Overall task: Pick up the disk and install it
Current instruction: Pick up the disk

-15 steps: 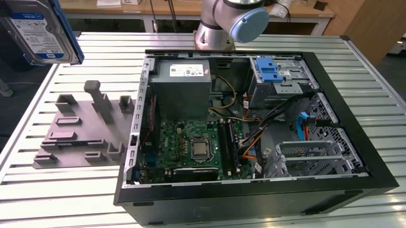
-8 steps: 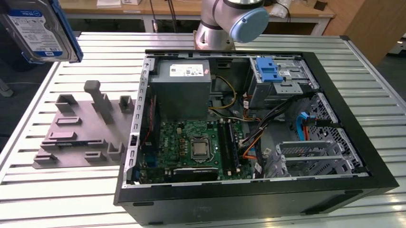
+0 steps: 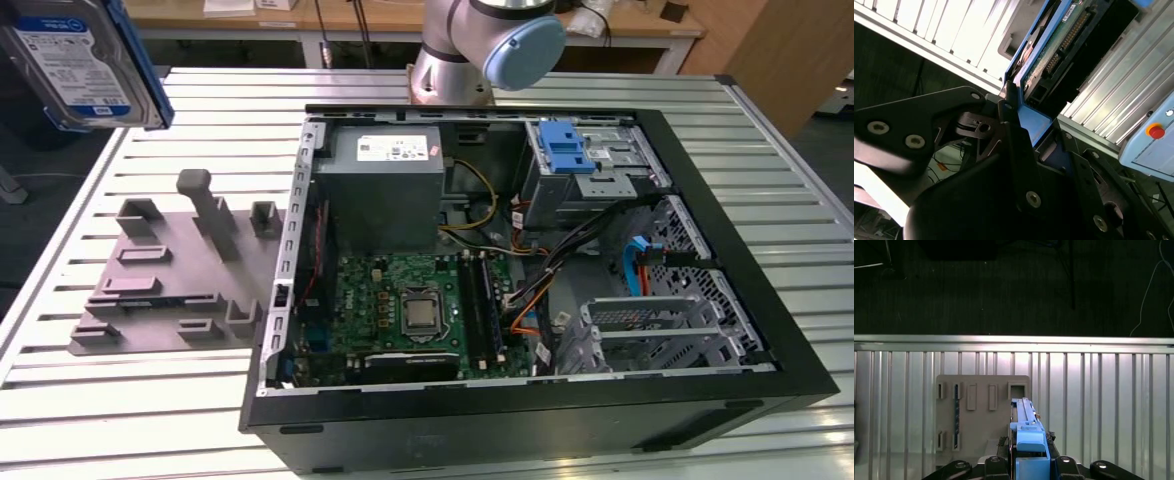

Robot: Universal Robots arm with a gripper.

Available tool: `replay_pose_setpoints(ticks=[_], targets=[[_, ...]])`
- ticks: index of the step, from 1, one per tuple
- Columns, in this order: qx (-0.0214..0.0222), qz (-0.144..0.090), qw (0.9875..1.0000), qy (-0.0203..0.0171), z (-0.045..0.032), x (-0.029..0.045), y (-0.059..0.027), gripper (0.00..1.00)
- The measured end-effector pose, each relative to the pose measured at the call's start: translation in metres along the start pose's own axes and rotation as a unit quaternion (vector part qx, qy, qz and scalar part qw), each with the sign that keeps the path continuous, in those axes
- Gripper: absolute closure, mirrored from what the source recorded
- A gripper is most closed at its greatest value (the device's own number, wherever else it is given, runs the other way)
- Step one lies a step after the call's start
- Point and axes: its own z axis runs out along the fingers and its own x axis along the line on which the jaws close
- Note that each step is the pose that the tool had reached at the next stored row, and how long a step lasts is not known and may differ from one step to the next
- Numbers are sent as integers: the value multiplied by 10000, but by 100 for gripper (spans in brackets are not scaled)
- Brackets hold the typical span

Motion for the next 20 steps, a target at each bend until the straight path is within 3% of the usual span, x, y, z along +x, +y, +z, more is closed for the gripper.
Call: replay_pose_setpoints(ticks=[20], targets=[[0,0,10000,0,-76,-1,0,64]])
